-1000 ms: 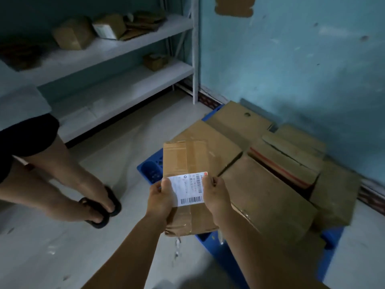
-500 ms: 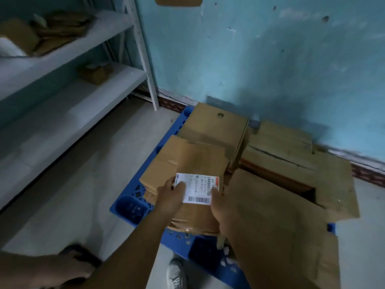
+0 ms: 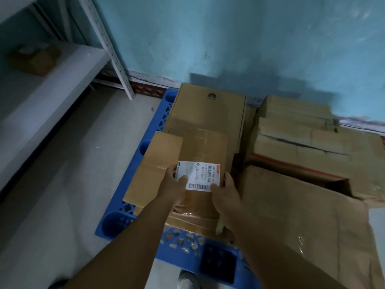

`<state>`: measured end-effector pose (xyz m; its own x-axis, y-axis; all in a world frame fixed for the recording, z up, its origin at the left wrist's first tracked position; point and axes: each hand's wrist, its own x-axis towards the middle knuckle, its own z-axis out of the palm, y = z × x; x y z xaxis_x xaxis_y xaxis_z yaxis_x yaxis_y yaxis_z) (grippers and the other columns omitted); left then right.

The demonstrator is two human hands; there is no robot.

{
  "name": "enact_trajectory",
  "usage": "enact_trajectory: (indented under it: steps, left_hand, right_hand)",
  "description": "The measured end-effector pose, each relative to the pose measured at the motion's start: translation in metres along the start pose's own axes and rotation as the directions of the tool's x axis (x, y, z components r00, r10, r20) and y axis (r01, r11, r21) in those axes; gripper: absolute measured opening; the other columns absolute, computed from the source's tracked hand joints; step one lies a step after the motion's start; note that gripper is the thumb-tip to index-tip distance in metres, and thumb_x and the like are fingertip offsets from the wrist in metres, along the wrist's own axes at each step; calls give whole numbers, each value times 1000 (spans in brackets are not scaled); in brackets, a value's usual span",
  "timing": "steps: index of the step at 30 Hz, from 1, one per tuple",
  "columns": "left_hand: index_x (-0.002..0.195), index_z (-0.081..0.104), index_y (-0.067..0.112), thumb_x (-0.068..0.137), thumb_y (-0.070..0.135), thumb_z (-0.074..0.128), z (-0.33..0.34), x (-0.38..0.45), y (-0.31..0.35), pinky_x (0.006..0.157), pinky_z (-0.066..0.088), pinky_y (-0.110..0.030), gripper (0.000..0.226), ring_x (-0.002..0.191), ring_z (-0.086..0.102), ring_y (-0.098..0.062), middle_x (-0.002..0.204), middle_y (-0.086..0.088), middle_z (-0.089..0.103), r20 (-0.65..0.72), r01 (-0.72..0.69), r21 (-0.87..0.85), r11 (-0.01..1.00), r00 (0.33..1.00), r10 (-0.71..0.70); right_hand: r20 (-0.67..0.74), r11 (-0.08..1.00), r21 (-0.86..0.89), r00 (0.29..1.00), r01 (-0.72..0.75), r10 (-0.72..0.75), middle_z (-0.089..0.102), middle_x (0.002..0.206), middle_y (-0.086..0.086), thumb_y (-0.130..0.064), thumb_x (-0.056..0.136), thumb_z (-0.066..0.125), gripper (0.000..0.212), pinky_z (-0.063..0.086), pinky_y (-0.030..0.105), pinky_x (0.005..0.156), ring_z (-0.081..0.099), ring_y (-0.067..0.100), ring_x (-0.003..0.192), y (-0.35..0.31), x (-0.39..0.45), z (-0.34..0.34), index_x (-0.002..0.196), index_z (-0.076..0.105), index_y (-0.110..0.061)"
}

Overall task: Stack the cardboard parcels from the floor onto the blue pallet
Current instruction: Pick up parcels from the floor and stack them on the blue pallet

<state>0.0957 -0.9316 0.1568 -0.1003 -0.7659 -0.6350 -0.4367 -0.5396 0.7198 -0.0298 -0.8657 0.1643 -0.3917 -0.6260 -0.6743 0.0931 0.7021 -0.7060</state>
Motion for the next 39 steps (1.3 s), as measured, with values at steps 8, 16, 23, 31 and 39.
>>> enact_trajectory:
  steps: [8, 16, 23, 31, 39]
  left_hand:
    - [145, 32, 33, 98, 14, 46, 2, 58, 1, 80, 43, -23, 52, 99, 53, -9, 134, 2, 55, 119, 8, 2, 1000, 993, -8]
    - [144, 29, 39, 94, 16, 58, 10, 100, 13, 69, 41, -27, 62, 90, 51, -8, 118, 10, 53, 211, 8, -8, 1000, 978, -6]
    - [141, 32, 34, 79, 2, 72, 30, 138, 44, 64, 55, -25, 80, 105, 58, -19, 132, 2, 49, 179, -135, -91, 987, 973, 149]
    - [138, 41, 26, 85, 5, 65, 83, 192, 74, 72, 49, -19, 62, 105, 55, -13, 126, 3, 51, 68, -294, -111, 949, 951, 302]
    - [143, 39, 23, 89, 2, 54, 122, 230, 49, 99, 46, -32, 59, 116, 52, -17, 136, -3, 50, 5, -362, 47, 931, 932, 362]
  right_hand:
    - [-11, 1000, -8, 1000, 5, -5, 48, 141, 2, -17, 94, 55, 63, 42, 46, 105, 46, 24, 129, 0, 61, 18, 147, 24, -27]
    - [-35, 996, 76, 999, 38, -35, 48, 141, 0, -9, 97, 49, 62, 52, 41, 83, 49, 25, 125, -9, 106, 14, 148, 23, -34]
    - [-73, 985, 87, 987, 148, -142, 44, 138, 4, -7, 80, 70, 81, 52, 34, 82, 50, 22, 116, -31, 151, -3, 144, 24, -24]
    - [-210, 933, -151, 911, 327, -354, 12, 155, -5, -11, 90, 58, 80, 36, 31, 97, 30, 19, 134, -43, 207, -21, 152, 10, -29]
    - [-303, 941, -187, 895, 282, -328, 7, 159, -8, -7, 94, 51, 74, 30, 41, 112, 21, 20, 142, -25, 254, -19, 152, 12, -31]
